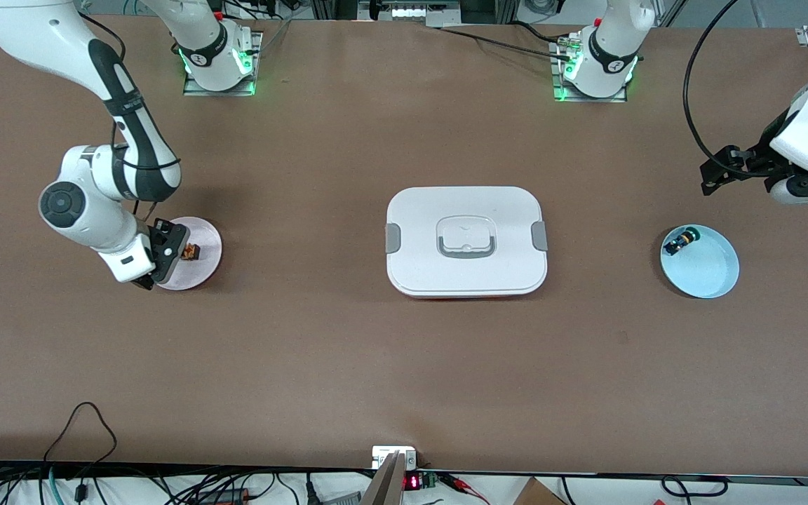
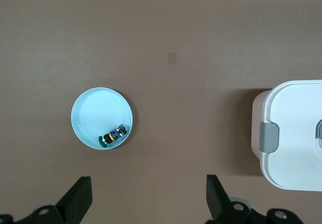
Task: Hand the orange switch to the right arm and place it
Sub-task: 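Lower the orange switch onto the white plate with the right gripper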
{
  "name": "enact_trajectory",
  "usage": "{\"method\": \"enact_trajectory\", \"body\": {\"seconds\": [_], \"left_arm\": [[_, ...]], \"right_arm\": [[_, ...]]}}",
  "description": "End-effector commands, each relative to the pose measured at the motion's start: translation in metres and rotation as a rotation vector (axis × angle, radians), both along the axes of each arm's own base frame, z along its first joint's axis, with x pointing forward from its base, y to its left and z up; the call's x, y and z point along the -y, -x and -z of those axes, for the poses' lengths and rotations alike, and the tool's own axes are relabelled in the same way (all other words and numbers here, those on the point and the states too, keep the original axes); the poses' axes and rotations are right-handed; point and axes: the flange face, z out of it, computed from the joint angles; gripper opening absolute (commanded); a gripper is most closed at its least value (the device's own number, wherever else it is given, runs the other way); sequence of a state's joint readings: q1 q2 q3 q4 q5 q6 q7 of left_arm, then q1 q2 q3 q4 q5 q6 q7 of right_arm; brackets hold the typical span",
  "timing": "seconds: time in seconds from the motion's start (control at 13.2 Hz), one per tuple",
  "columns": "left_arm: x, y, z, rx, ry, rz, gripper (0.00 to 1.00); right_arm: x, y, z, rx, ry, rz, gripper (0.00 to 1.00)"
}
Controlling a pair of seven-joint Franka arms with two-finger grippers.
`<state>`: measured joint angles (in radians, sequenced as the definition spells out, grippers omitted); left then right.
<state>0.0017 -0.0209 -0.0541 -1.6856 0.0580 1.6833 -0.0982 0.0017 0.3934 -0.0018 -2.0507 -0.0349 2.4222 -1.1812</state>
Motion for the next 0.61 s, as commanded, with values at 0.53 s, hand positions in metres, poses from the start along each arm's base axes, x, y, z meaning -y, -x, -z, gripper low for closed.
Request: {"method": "enact_trajectory", "body": {"seconds": [0.53], "left_arm": [[-0.004,0.002,-0.007,-0.003,-0.018,0.014,1.00]], "right_arm": [[-0.062,0.001,-0.089,-0.229,0.055,0.654,1.00]]}}
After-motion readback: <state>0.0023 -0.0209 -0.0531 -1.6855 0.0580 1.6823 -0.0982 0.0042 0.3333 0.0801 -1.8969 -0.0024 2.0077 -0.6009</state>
